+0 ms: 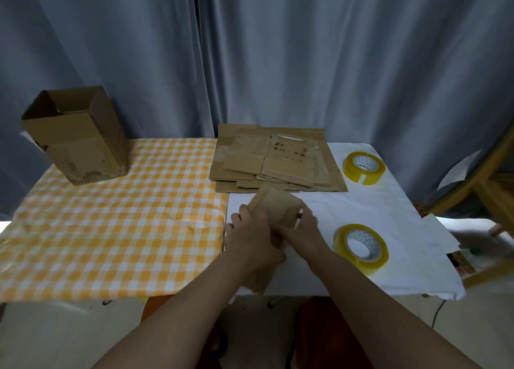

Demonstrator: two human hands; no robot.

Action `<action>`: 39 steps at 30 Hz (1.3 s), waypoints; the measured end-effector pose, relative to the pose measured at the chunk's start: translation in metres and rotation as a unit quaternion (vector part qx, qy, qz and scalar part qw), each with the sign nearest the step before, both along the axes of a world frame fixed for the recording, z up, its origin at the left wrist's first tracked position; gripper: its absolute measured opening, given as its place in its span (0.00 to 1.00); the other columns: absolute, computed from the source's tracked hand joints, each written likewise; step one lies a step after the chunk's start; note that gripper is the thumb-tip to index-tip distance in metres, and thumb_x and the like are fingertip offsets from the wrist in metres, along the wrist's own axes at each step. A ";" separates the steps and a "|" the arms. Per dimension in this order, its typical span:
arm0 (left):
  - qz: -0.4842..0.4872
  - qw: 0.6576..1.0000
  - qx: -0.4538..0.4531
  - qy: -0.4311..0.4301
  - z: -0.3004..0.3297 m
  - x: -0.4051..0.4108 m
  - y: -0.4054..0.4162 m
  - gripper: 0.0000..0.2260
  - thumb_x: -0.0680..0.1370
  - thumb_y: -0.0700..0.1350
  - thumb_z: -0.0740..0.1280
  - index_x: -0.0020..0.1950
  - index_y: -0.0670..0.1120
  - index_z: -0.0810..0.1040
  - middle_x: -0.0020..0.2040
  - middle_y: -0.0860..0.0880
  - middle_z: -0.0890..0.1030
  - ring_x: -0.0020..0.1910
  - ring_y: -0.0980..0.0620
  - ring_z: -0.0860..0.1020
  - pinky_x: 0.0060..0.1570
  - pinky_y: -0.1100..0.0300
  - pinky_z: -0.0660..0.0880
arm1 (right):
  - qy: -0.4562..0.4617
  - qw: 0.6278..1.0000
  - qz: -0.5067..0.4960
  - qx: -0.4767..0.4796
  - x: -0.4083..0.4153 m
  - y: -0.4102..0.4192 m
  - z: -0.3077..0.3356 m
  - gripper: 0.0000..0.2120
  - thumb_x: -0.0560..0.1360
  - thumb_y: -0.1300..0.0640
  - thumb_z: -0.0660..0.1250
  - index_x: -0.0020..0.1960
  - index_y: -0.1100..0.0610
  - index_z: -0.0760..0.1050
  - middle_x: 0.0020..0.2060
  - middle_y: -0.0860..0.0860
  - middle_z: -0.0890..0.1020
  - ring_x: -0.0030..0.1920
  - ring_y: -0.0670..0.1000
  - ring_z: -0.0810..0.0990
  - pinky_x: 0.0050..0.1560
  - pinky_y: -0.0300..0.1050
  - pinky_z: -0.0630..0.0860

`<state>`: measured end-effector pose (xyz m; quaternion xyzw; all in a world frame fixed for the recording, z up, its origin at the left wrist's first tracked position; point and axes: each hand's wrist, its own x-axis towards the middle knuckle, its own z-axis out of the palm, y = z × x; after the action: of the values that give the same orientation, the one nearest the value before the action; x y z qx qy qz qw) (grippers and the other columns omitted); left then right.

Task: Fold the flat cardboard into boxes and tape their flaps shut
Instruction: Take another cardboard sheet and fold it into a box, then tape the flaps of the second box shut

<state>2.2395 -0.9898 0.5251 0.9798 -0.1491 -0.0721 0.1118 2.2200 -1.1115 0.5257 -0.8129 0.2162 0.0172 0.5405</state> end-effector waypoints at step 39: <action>-0.167 0.974 0.098 -0.118 -0.028 0.010 -0.014 0.37 0.76 0.70 0.50 0.78 0.52 0.48 0.78 0.50 0.51 0.77 0.41 0.47 0.74 0.42 0.50 | -0.109 0.990 0.093 0.011 -0.038 -0.100 0.037 0.06 0.75 0.62 0.67 0.52 0.60 0.77 0.48 0.59 0.81 0.48 0.54 0.79 0.49 0.46 0.75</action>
<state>2.2496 -1.0038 0.4967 0.9490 -0.3146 0.0123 -0.0169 2.1816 -1.2117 0.5623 -0.8204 0.0793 -0.0184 0.5660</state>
